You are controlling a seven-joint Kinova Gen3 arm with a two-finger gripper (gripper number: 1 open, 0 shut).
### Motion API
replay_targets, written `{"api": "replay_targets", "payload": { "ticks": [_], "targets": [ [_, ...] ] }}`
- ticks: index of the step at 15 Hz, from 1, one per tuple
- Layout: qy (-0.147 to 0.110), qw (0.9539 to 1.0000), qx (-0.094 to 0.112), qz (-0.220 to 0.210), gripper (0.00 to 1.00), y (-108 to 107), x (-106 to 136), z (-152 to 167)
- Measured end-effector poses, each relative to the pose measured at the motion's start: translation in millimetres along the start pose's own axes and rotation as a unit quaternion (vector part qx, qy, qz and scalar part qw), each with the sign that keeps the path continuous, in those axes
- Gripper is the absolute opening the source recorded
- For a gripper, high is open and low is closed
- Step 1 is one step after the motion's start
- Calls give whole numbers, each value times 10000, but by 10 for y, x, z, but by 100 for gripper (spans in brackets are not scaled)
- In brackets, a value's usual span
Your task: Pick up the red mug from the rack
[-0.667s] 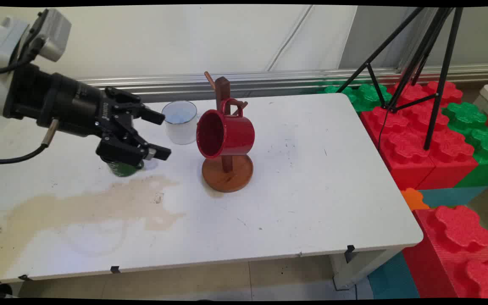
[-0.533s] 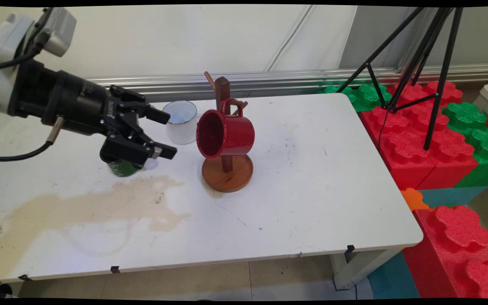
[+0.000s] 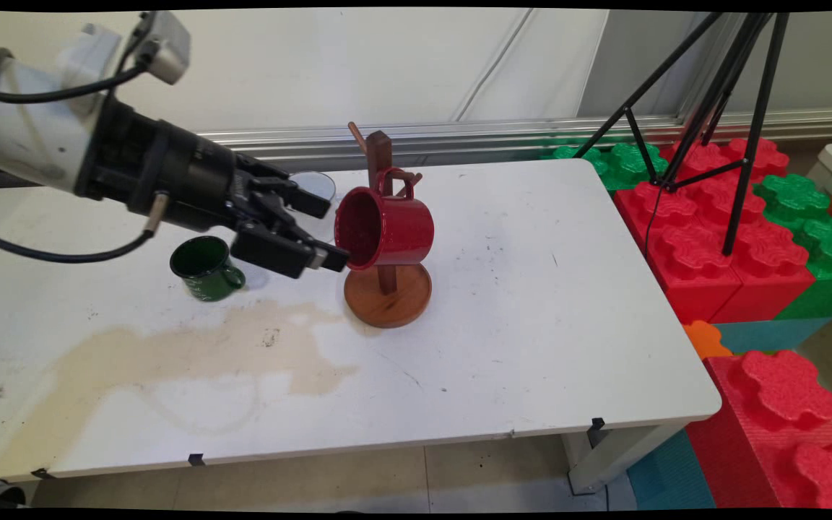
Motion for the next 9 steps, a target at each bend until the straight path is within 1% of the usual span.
{"api": "replay_targets", "payload": {
  "ticks": [5, 9],
  "targets": [
    [4, 9997, -18, -232, 100, 23, 45, 215],
    [41, 9992, 77, -388, 100, 0, 53, 429]
  ]
}}
